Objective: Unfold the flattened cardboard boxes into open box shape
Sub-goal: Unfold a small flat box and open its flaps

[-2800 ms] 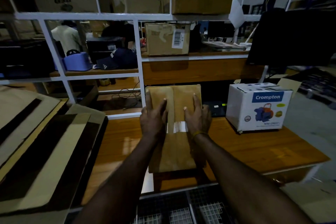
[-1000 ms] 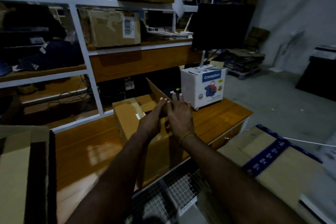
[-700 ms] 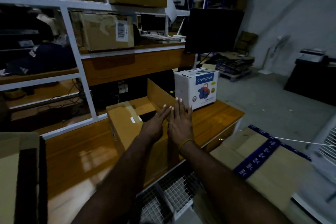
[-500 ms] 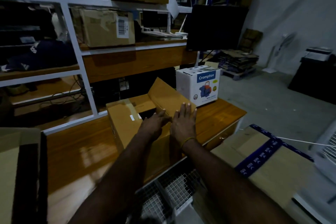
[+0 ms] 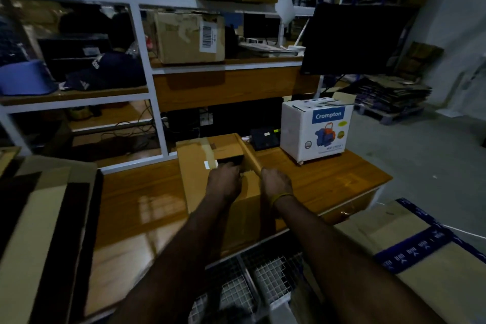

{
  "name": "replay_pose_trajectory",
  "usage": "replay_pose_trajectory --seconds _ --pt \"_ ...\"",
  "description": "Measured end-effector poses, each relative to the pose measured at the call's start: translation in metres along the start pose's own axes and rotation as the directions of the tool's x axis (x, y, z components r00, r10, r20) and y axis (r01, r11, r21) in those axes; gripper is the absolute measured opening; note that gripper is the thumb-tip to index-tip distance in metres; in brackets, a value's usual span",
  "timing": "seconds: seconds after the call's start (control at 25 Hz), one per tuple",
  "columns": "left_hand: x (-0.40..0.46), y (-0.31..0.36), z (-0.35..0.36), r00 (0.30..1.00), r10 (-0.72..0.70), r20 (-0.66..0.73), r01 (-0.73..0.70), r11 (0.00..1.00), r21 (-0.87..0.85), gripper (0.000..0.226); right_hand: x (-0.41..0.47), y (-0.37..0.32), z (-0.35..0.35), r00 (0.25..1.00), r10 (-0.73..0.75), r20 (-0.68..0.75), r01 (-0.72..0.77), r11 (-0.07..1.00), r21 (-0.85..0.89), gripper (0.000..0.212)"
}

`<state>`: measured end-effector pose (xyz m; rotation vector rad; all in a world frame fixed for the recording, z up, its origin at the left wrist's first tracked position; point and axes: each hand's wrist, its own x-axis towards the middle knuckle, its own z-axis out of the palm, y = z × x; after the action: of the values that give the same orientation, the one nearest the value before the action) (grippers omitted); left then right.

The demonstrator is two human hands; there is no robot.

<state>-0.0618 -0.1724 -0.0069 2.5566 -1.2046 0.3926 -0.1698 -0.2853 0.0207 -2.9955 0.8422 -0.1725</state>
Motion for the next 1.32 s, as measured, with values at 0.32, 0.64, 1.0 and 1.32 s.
replay_pose_trajectory --seconds 0.32,0.64,1.0,1.32 --pt "-0.032 0.003 -0.016 0.969 -0.222 -0.112 0.224 0.975 0.005 0.026 0.020 -0.013 0.020 0.937 -0.338 -0.086 0.332 0.940 -0.074 0.021" --pt "-0.083 0.005 -0.018 0.947 -0.061 -0.315 0.084 0.995 0.061 0.026 0.040 -0.028 0.033 0.839 -0.543 0.028 0.526 0.824 0.211 0.048" --pt "-0.107 0.001 -0.039 0.934 -0.037 -0.355 0.198 0.880 0.432 0.079 0.029 -0.041 0.022 0.737 -0.664 -0.127 0.666 0.682 0.301 0.090" --pt "-0.119 -0.005 -0.061 0.908 -0.265 -0.324 0.402 0.767 0.500 0.107 0.015 -0.075 0.018 0.671 -0.733 -0.109 0.722 0.613 0.322 0.089"
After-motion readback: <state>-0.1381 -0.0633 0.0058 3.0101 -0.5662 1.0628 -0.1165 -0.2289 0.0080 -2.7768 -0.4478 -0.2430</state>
